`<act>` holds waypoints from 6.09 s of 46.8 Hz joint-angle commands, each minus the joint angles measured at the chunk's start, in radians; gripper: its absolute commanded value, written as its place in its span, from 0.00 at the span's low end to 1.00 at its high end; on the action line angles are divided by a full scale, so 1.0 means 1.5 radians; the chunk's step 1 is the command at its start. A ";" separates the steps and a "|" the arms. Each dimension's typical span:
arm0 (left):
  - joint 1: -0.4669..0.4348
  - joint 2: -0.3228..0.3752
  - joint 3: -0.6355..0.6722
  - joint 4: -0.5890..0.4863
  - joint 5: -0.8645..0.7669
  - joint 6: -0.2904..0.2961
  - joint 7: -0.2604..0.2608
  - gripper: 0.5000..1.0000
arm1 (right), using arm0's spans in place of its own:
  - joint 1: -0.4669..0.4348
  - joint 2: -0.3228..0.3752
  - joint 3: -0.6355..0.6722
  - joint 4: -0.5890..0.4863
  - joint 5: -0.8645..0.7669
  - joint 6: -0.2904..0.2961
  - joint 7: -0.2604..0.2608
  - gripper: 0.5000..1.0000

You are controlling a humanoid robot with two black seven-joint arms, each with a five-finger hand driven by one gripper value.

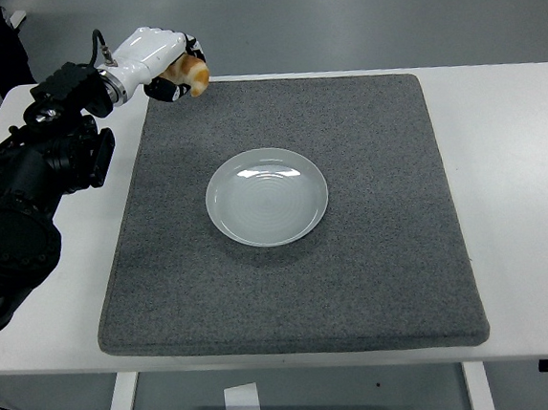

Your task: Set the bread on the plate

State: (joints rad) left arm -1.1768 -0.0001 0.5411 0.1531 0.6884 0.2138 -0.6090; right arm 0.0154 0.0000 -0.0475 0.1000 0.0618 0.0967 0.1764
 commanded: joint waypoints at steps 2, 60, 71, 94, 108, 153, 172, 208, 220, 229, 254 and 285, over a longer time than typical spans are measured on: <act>-0.038 0.000 0.000 -0.002 -0.011 -0.029 -0.001 0.00 | 0.000 0.000 0.000 0.000 0.001 0.000 0.000 0.86; -0.324 0.062 0.008 -0.611 0.158 -0.221 -0.001 0.00 | 0.000 0.000 0.000 0.000 0.000 0.000 0.000 0.86; -0.321 0.132 0.009 -0.653 0.208 -0.212 -0.001 0.00 | 0.000 0.000 0.000 0.001 0.000 0.000 0.000 0.86; -0.261 0.214 0.012 -0.705 0.317 -0.149 -0.001 0.00 | 0.000 0.000 0.000 0.000 0.000 0.000 0.000 0.86; -0.202 0.203 0.016 -0.671 0.337 -0.098 -0.001 0.00 | 0.000 0.000 0.000 0.000 0.000 0.000 0.000 0.86; -0.136 0.127 0.013 -0.581 0.335 -0.053 -0.001 0.00 | 0.000 0.000 0.000 0.000 0.000 0.000 0.000 0.86; -0.135 0.127 0.012 -0.577 0.329 -0.021 -0.001 0.11 | 0.000 0.000 0.000 0.001 0.000 0.000 0.000 0.86; -0.138 0.134 -0.032 -0.600 0.295 -0.005 -0.001 1.00 | 0.000 0.000 0.000 0.000 0.000 0.000 0.000 0.86; -0.170 0.184 -0.125 -0.644 0.285 -0.045 -0.001 1.00 | 0.000 0.000 0.000 0.001 0.000 0.000 0.000 0.86; -0.170 0.215 -0.237 -0.638 0.170 -0.127 -0.001 1.00 | 0.000 0.000 0.000 0.000 0.000 0.000 0.000 0.86; -0.152 0.246 -0.275 -0.557 -0.544 -0.222 -0.001 1.00 | 0.002 0.000 0.002 0.001 0.001 0.002 0.000 0.86; 0.055 0.029 -0.609 -0.306 -0.744 -0.142 0.042 1.00 | 0.004 0.000 0.005 0.006 0.003 0.008 0.000 0.86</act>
State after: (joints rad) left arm -1.0991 0.0740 -0.3529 -0.3299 -0.4271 -0.0064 -0.5464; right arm 0.0203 0.0000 -0.0398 0.1090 0.0660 0.1099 0.1764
